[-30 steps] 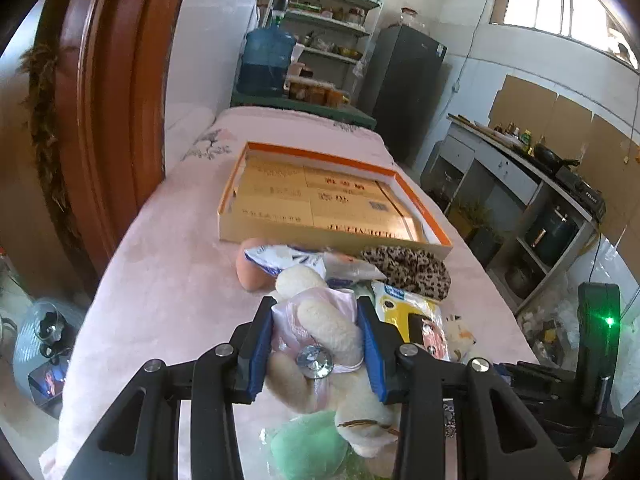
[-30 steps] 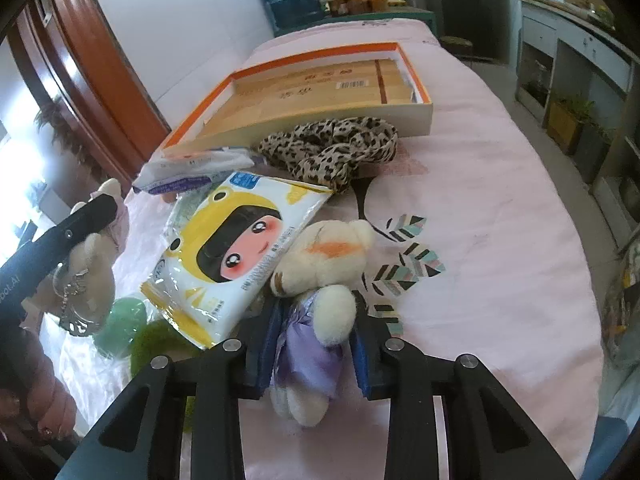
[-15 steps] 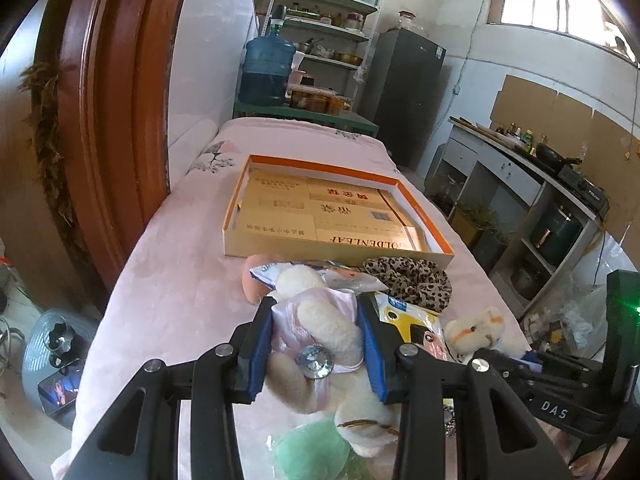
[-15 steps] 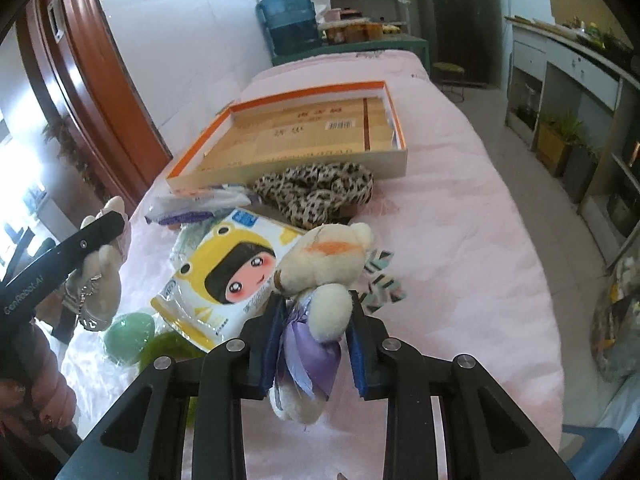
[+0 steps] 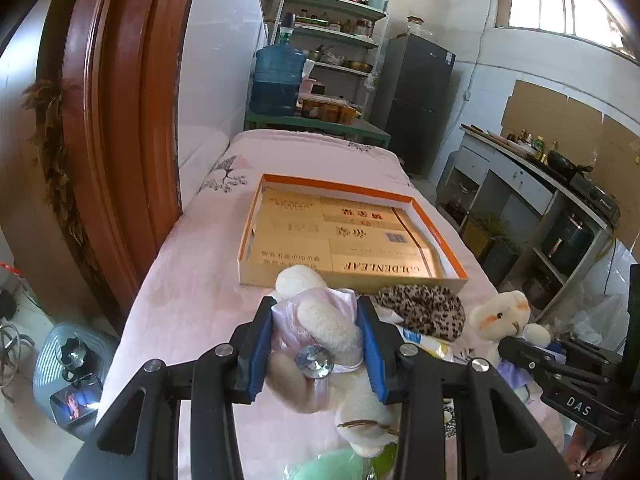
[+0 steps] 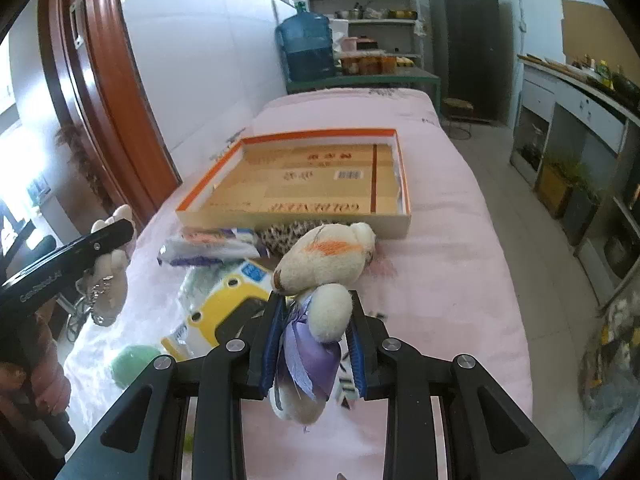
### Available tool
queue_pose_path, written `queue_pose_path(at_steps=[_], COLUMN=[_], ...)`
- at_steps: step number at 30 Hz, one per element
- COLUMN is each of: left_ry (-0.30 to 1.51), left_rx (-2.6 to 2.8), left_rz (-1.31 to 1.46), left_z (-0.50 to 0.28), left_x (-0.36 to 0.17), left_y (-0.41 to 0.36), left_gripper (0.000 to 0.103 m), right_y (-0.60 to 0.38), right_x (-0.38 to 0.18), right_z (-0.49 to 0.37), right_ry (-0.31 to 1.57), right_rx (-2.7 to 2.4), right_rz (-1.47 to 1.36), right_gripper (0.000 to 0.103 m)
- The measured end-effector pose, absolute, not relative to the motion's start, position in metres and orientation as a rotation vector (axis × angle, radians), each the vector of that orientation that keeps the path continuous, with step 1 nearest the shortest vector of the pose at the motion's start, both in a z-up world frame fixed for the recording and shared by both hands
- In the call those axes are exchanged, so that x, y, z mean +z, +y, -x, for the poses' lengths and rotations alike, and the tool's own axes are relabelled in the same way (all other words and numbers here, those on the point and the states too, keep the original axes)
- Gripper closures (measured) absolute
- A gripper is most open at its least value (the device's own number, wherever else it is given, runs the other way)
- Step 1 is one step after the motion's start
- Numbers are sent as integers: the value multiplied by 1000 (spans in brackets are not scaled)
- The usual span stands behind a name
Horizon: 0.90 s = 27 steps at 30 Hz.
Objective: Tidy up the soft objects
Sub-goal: 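Carry the bunny and teddy in both tools over the box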
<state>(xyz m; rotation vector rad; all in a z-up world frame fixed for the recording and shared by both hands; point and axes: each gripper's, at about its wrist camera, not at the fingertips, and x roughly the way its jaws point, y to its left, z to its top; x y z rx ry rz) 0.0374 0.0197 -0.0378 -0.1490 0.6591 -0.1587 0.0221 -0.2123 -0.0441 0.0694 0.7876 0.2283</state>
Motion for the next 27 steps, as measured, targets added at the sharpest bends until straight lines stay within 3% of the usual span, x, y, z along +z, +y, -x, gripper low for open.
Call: queue_pose_path(at_steps=[27], left_ry=[628], left_rx=[-160], left_rz=[145], left_z=[-93], left_x=[-19], left_y=[23], left_gripper=[62], right_y=[-181], right_x=[-17], right_z=[-77], right_ry=[714], right_rx=[295], right_rz=[-14], right_gripper=[73])
